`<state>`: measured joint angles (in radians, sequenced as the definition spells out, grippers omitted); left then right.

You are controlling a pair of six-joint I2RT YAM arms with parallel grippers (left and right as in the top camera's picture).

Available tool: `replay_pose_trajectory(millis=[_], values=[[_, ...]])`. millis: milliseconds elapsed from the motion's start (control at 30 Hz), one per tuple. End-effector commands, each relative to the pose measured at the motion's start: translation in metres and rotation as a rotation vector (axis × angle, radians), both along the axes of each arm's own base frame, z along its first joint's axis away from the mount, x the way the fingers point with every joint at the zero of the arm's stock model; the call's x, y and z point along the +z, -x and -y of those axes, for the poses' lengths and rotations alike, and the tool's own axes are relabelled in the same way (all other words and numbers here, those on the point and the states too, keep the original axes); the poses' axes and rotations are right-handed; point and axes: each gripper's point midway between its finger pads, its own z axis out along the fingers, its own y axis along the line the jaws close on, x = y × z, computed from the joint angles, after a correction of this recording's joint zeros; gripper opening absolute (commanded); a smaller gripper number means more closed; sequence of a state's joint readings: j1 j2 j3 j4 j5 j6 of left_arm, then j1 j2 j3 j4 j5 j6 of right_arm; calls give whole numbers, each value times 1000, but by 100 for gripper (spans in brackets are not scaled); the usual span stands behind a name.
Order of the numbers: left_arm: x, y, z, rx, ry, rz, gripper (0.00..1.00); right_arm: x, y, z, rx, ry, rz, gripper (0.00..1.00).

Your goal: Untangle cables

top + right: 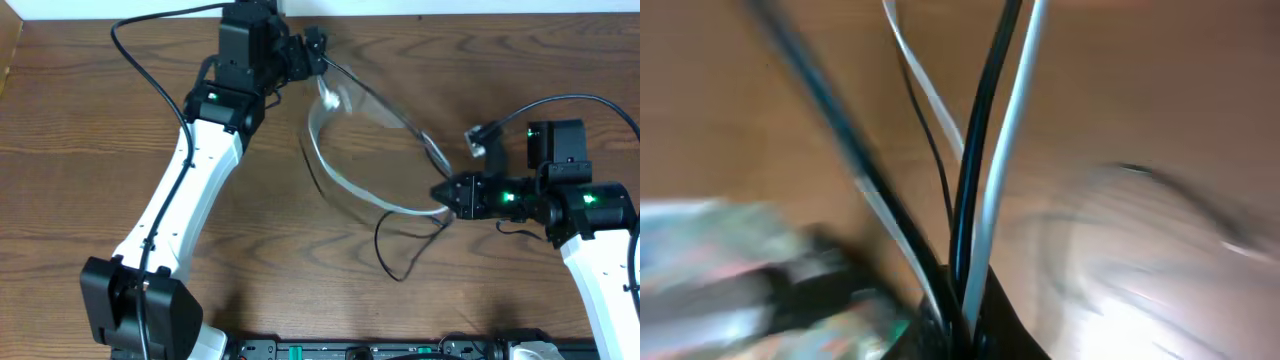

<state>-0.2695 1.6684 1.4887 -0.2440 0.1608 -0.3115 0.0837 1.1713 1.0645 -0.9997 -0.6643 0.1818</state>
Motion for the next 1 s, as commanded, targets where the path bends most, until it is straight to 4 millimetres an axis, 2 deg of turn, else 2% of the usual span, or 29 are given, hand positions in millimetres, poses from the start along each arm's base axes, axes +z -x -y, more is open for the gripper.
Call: replay_pose_trajectory(millis=[0, 233, 333, 500, 633, 700, 767, 833, 967], values=[[-2, -1, -13, 15, -55, 6, 100, -30, -10, 60, -198, 352, -19, 1], [3, 5, -24, 20, -136, 21, 100, -30, -11, 61, -209, 355, -15, 1], [1, 11, -25, 5, -162, 4, 98, -23, -20, 54, -208, 313, 24, 1], [-18, 36, -31, -19, -209, -116, 98, 16, -48, 17, -122, 83, 200, 1], [-32, 61, -37, -87, -304, -197, 98, 41, -77, 14, -207, 7, 299, 1], [-37, 71, -41, -142, -376, -214, 98, 45, -90, 21, -273, 11, 321, 1], [-39, 74, -51, -160, -454, -217, 98, 37, -99, 29, -335, 36, 300, 1], [-41, 71, -75, -74, -529, -234, 98, 19, -103, 43, -401, 108, 245, 1], [-40, 69, -109, 33, -587, -259, 98, -34, -93, 81, -540, 327, 69, 1]])
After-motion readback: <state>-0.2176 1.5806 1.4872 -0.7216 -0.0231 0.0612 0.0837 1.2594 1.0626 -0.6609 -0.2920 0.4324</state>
